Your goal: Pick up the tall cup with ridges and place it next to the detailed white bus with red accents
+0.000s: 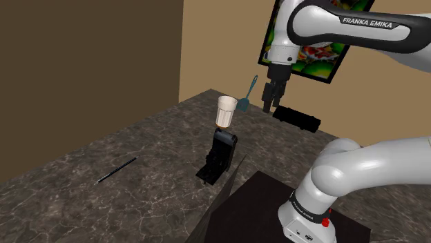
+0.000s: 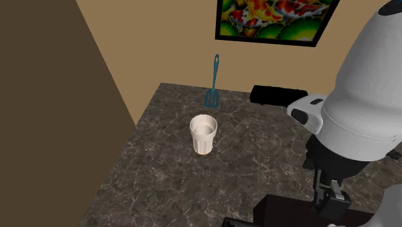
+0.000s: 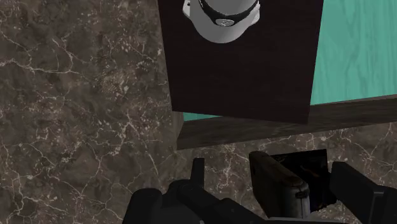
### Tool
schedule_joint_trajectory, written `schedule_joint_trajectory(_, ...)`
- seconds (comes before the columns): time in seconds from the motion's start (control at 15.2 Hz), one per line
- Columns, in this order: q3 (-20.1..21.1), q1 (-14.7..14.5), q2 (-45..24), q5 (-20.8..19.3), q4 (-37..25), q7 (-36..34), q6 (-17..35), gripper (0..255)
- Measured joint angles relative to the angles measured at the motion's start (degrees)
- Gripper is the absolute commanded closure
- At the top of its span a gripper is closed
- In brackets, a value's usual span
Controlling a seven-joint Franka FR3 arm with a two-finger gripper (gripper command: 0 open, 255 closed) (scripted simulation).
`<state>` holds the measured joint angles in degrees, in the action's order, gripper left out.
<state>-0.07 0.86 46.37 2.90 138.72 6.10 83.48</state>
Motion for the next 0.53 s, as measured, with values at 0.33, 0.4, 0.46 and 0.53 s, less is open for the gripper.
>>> schedule_joint_trajectory(0.33,-0.8,0.5,-5.8,-1.7,-0.6,1.5,5.3,0)
schedule_joint_trajectory(0.4,-0.8,0.5,-7.6,-2.0,-1.3,1.6,6.6,0)
schedule_joint_trajectory(0.46,-1.0,0.7,-9.6,-2.4,-2.2,2.0,7.7,0)
schedule_joint_trajectory(0.53,-1.3,0.9,-11.7,-3.0,-2.9,2.6,9.3,0)
